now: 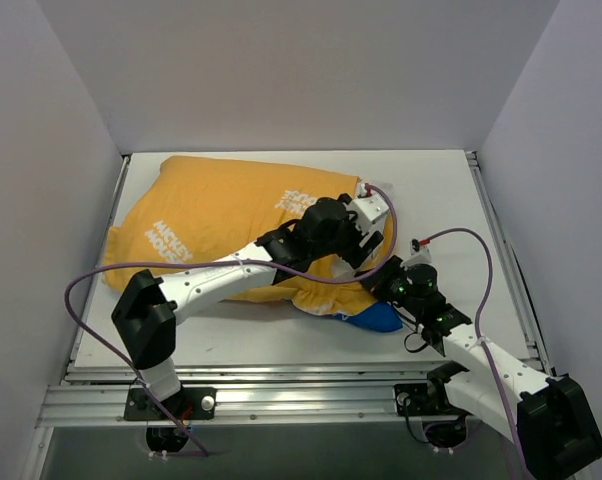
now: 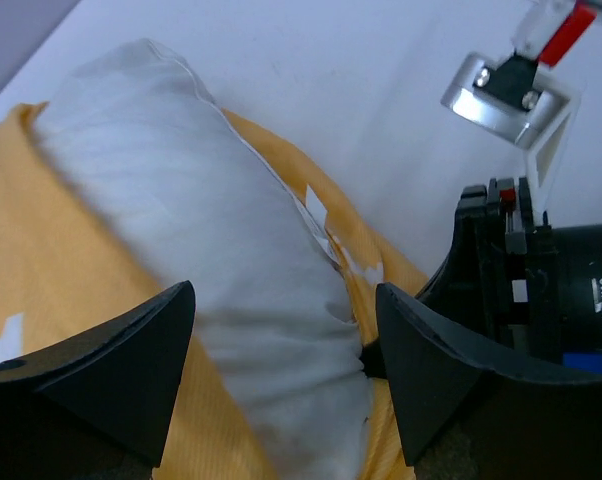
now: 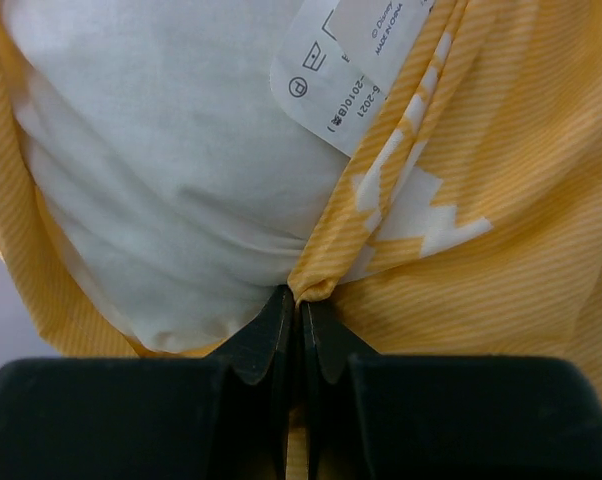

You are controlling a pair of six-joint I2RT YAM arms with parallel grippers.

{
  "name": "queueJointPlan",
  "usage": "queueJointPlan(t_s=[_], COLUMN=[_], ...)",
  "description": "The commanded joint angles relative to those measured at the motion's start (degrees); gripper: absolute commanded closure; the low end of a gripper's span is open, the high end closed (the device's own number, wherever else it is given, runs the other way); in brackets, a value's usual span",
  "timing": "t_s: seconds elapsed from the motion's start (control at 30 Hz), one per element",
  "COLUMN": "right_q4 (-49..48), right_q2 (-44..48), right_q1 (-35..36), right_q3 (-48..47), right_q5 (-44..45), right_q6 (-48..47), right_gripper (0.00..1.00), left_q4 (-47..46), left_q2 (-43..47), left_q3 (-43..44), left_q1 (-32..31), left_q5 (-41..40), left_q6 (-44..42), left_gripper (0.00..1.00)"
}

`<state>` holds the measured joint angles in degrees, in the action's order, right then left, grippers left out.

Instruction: Remove the pillowcase from the pillow

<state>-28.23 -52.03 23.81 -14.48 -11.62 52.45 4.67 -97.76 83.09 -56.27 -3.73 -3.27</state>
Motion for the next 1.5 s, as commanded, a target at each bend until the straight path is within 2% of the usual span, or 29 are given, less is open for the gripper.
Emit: queueJointPlan(t_s=[0.0,0.3,0.43,0.57,0.63,0.7,0.73,0.8,0.83,0.87,1.03,1.13,1.17,1.27,1.47], right_q4=[-2.0,0.5,3.0,5.4,6.2,7.5,7.9,9.2,9.6,10.2,19.6,28.6,34.3,40.4,43.0], right_q2=[-0.1,0.3,2.9,4.7,5.5,5.9,6.1,6.3,6.2,6.1,3.1,1.7,1.2,-0.7,-2.8], right_q1=[-0.3,-0.7,-0.7,-0.7,-0.7,-0.8,-0.7,-0.8,-0.8,-0.7,-0.7,-0.7,-0.8,-0.9,-1.3], right_q3=[0.6,-0.3,-0.7,-0.5,-0.4,-0.6,-0.7,-0.8,-0.8,-0.9,-4.1,-8.0,-10.5,-13.8,-13.9], right_q5=[-2.1,-3.5,-3.4,-2.6,-2.4,-1.7,-1.4,-0.9,-0.6,-0.3,2.1,4.1,5.8,7.6,7.3], right_q6=[-1.2,-3.2,-4.3,-4.5,-4.3,-4.3,-4.5,-4.5,-4.5,-4.5,-4.5,-3.8,-3.8,-5.0,-4.8], right_gripper=[1.00,1.00,1.00,1.00,1.00,1.00,1.00,1.00,1.00,1.00,1.00,1.00,1.00,1.00,1.00], left_q4=[3.6,4.2,6.6,7.4,7.5,7.9,7.7,6.2,5.4,4.5,4.4,5.2,6.2,7.5,8.9], left_q2=[-3.4,-11.5,-13.9,-16.3,-18.0,-19.0,-19.3,-19.2,-18.5,-18.0,-13.2,-10.3,-9.7,-7.9,-6.4], left_q3=[4.7,5.6,6.0,5.2,5.1,4.5,4.1,2.6,2.1,1.8,4.2,7.2,8.3,11.9,13.9], left_q1=[-0.7,-1.2,-0.8,-0.7,-0.7,-0.7,-0.7,-0.6,-0.3,0.3,4.0,7.0,7.6,10.0,14.8], left_q5=[2.7,-3.0,-6.1,-6.8,-6.9,-7.2,-7.3,-7.8,-7.8,-7.9,-12.9,-14.3,-14.8,-16.9,-22.5], left_q6=[-6.0,-14.1,-14.0,-12.8,-11.4,-10.3,-9.0,-7.9,-6.9,-6.1,2.4,6.7,7.3,11.2,18.4], left_gripper=[0.18,0.12,0.09,0.11,0.22,0.38,0.56,0.74,0.91,0.97,0.98,0.98,0.98,0.98,0.98])
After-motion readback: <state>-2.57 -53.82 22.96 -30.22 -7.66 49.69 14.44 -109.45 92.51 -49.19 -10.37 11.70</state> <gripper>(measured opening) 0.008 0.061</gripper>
